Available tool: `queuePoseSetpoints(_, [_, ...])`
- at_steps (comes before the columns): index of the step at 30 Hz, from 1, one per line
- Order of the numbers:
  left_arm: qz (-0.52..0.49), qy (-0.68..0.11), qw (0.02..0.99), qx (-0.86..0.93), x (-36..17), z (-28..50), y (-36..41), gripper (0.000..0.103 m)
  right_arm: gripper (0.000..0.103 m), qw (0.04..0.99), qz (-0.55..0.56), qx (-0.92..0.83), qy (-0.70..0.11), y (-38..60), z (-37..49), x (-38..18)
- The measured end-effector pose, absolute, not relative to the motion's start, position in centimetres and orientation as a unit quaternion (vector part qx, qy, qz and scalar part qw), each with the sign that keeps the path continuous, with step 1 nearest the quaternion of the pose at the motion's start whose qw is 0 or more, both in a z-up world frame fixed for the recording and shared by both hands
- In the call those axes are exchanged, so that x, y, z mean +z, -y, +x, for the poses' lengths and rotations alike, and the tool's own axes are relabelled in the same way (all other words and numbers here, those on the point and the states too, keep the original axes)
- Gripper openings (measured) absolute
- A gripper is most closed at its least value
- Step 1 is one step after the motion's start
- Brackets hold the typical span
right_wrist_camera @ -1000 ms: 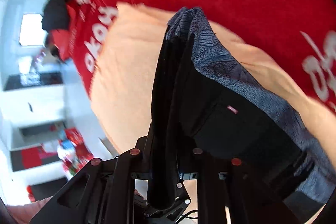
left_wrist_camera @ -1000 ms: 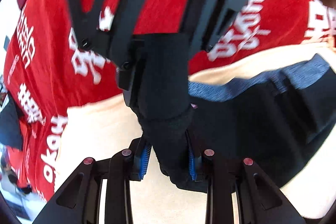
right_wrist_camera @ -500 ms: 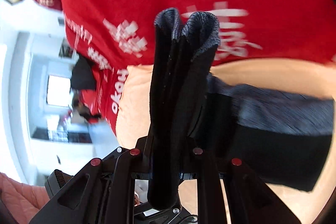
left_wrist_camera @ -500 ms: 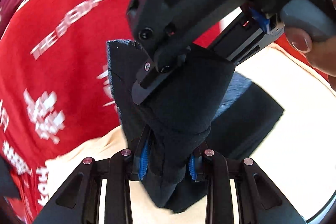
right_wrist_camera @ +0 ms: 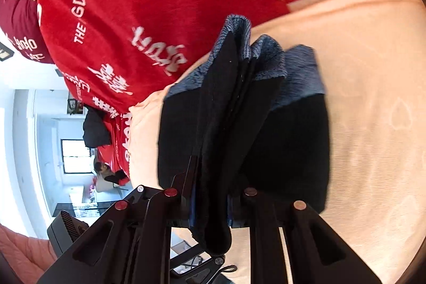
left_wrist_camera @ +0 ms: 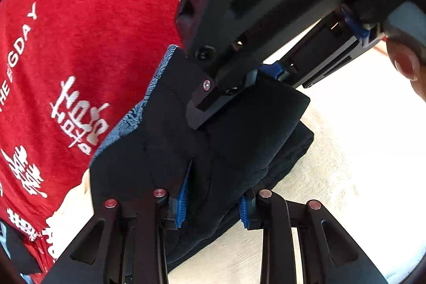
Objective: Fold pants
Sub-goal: 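Fold the held end over onto the trousers with both tools, then release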
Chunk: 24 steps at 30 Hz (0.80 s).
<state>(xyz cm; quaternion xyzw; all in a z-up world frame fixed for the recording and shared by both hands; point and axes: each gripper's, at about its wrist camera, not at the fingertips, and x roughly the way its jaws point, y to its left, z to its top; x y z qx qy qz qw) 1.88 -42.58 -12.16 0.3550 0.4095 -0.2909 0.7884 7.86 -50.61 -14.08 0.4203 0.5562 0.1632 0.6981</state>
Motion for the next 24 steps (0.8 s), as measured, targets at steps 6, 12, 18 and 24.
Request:
queuePoseSetpoints(6, [0.354, -0.425, 0.781, -0.289, -13.6, 1.1, 42.9, 0.054, 0.02, 0.685, 0.434, 0.135, -0.57, 51.4, 7.2, -17.5])
queuePoseSetpoints(12, [0.29, -0.47, 0.774, -0.31, -11.5, 1.9, 39.0, 0.07, 0.021, 0.704, 0.393, 0.114, -0.58, 50.9, 6.6, -16.8])
queuePoseSetpoints(18, [0.203, -0.542, 0.772, -0.262, -10.2, 5.0, 33.5, 0.07, 0.029, 0.729, 0.336, 0.07, -0.592, 49.2, 5.7, -15.3])
queuePoseSetpoints(24, [0.153, -0.597, 0.766, -0.185, -11.0, 8.3, 28.3, 0.07, 0.065, 0.737, 0.28, -0.02, -0.615, 48.8, 3.7, -14.4])
